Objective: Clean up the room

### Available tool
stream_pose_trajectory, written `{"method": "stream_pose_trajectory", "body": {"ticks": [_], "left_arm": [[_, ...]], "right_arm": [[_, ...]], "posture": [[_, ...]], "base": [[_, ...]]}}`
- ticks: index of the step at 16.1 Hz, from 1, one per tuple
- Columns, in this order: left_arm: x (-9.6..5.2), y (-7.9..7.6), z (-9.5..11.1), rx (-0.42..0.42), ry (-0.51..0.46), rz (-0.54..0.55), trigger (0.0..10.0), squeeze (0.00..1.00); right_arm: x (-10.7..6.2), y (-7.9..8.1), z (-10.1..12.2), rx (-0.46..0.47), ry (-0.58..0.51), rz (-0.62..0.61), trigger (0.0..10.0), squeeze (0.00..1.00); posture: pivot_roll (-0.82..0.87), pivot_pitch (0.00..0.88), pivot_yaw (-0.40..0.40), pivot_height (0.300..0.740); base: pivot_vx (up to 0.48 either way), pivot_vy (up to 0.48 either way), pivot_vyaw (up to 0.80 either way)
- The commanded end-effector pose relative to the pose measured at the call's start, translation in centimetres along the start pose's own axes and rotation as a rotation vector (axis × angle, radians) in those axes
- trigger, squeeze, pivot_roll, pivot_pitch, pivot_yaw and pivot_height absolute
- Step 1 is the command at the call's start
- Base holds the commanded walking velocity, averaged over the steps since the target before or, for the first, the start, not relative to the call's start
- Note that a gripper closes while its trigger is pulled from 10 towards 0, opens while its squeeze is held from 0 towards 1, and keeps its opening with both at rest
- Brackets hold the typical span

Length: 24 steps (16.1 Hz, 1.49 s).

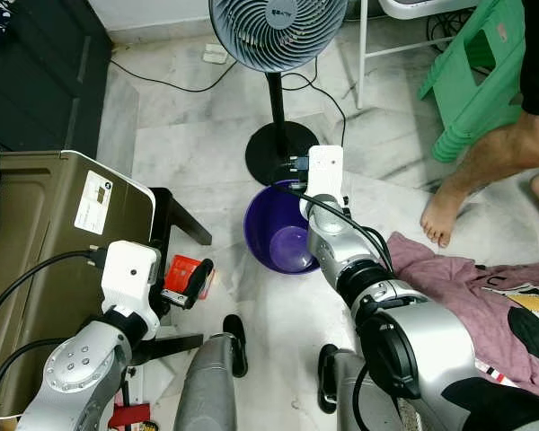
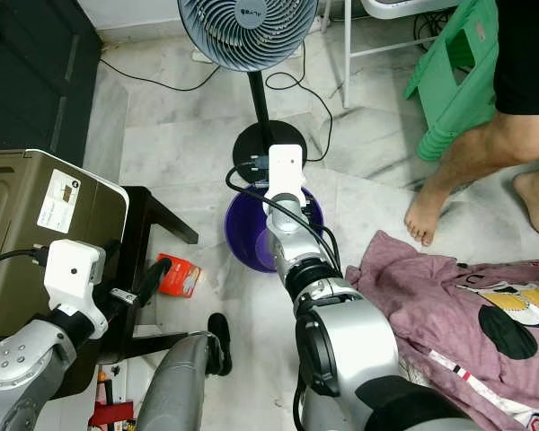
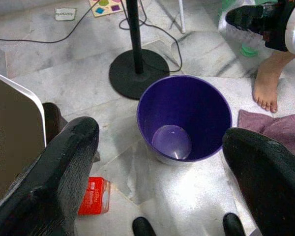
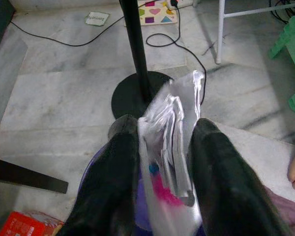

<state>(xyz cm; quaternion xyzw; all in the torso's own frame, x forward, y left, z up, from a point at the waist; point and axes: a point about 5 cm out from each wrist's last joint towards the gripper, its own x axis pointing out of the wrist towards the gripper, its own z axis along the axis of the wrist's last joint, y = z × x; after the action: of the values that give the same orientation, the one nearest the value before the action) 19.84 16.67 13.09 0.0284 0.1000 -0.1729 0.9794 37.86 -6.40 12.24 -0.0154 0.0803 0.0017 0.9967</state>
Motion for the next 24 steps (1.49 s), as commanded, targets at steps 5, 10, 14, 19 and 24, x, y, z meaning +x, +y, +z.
{"method": "stream_pose_trajectory", "body": {"ticks": [5, 10, 14, 19, 24], "left_arm": [[-0.1, 0.0, -0.5, -0.017, 0.027, 0.012, 10.0, 0.0], [0.7, -0.1, -0.4, -0.021, 0.012, 0.012, 10.0, 0.0], [2.8, -0.4, 0.4, -0.038, -0.057, 0.012, 10.0, 0.0], [5.9, -0.6, 2.0, -0.061, -0.168, 0.019, 10.0, 0.0], [8.6, 0.1, 3.1, -0.058, -0.269, 0.059, 10.0, 0.0]], "right_arm": [[-0.1, 0.7, 0.1, 0.009, 0.002, 0.01, 10.0, 1.0], [0.0, 0.5, 0.3, 0.016, -0.011, 0.016, 10.0, 1.0], [-0.2, -1.2, -0.8, 0.028, -0.011, 0.016, 10.0, 1.0], [-2.2, -2.6, -3.0, -0.026, -0.029, 0.092, 10.0, 1.0], [-5.7, -3.6, -3.1, -0.059, -0.09, 0.265, 10.0, 1.0]], "posture": [[0.27, 0.359, 0.123, 0.74], [0.25, 0.33, 0.112, 0.74], [0.19, 0.269, 0.08, 0.74], [0.11, 0.158, 0.037, 0.74], [0.04, 0.003, 0.015, 0.74]], "base": [[0.0, 0.0, 0.0], [0.0, 0.0, 0.0], [0.0, 0.0, 0.0], [0.0, 0.0, 0.0], [0.0, 0.0, 0.0]]}}
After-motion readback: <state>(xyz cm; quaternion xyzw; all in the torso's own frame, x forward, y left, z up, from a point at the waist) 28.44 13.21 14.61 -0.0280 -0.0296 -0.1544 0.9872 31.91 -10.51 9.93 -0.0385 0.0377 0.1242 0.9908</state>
